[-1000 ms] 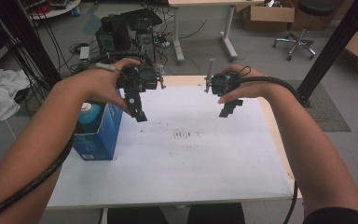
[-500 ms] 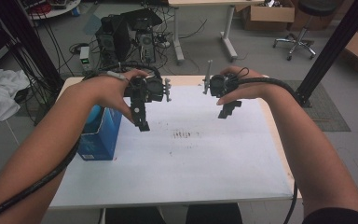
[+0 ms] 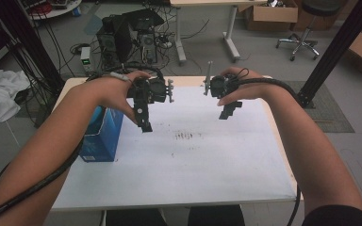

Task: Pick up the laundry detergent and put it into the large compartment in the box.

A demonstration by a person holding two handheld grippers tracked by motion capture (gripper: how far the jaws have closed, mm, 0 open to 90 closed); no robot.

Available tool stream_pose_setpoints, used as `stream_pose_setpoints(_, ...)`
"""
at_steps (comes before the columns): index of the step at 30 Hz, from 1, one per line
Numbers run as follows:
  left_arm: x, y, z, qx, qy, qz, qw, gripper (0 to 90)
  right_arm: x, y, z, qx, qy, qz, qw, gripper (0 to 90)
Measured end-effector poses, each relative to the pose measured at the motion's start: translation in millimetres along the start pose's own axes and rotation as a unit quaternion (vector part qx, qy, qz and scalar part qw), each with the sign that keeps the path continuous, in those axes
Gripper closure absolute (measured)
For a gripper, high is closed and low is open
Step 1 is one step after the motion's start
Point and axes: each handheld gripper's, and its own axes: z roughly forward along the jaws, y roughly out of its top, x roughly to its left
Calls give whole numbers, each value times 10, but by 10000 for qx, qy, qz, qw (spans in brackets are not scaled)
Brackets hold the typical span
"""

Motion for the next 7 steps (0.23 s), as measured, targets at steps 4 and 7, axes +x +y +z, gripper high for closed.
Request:
stream_pose_setpoints(4,14,-3,3,-2,5,-30,10000,1,-4,-3,0,-11,5,17,10000,157)
stream_pose_setpoints(7,21,-6,18,22,6,-33,10000,1,2,-9,-9,-14,-7,22,10000,157)
